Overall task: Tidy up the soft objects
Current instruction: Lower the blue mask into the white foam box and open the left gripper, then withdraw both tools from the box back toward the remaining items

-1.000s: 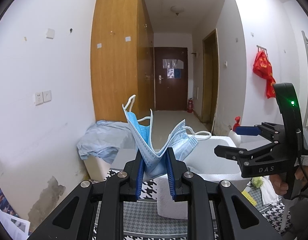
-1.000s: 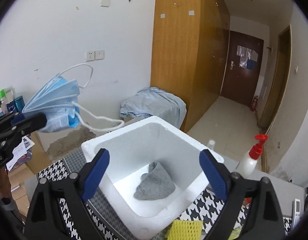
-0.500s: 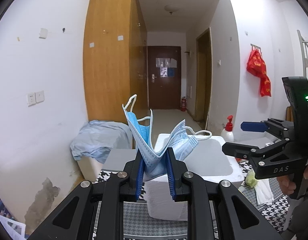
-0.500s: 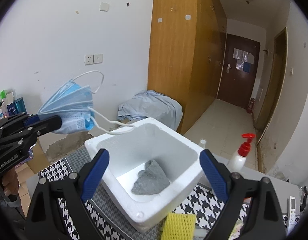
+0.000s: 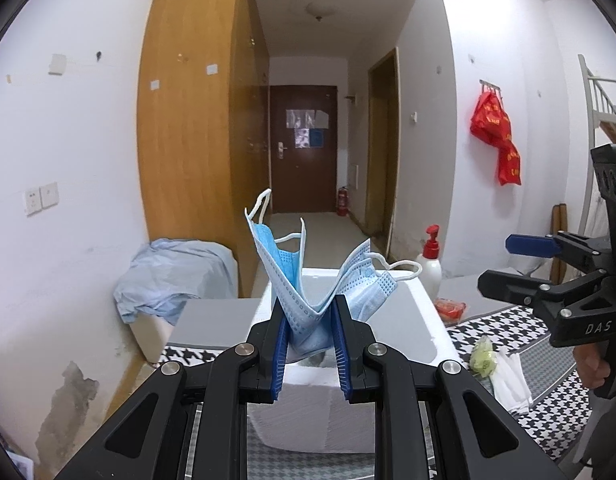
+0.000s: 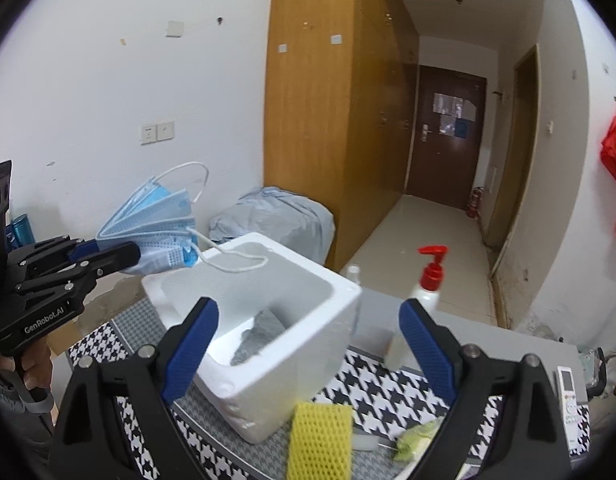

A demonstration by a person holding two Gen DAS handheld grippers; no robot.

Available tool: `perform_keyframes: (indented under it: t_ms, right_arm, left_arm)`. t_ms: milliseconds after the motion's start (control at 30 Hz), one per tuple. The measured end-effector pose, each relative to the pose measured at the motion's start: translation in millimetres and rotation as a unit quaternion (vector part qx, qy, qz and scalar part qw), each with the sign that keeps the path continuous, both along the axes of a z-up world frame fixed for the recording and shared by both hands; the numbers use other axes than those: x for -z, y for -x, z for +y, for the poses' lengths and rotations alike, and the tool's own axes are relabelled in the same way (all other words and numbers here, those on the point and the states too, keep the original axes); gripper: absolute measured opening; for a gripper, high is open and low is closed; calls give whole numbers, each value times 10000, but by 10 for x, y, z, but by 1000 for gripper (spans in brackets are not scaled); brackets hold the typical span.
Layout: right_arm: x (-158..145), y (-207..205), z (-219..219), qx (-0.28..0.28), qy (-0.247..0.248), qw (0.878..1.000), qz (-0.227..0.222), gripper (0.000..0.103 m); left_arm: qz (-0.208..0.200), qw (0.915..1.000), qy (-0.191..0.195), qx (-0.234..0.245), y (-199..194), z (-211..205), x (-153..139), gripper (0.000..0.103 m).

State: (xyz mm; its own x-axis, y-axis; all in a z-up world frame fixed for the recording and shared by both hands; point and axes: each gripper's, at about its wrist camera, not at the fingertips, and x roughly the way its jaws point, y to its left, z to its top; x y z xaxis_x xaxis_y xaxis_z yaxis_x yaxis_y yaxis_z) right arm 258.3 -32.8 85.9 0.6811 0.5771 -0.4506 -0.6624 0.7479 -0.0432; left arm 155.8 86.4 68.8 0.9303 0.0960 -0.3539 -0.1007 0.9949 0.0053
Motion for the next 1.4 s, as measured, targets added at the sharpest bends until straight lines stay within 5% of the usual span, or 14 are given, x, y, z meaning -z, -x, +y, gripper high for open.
perform_keyframes:
  t_ms: [700, 800, 900, 933, 1400]
  right_arm:
    - [59, -4, -501, 562, -181, 9982, 95, 94]
    - [90, -9, -522, 593, -169, 9980, 123, 94]
    - [101, -16, -548, 682, -196, 9974, 149, 94]
    - [100, -21, -570, 706, -224, 9971, 163, 94]
    - [74, 40, -613, 775, -188, 9967, 122, 94]
  left_arm:
    - [448, 9987, 68, 236, -436, -93, 40, 23]
    - [572, 9982, 29, 161, -518, -80, 55, 37]
    - [597, 9982, 76, 51, -546, -63, 71, 82]
    - [528, 9986, 67, -18, -537, -60, 70, 89]
    - [298, 9995, -67, 73, -387, -162, -6, 101]
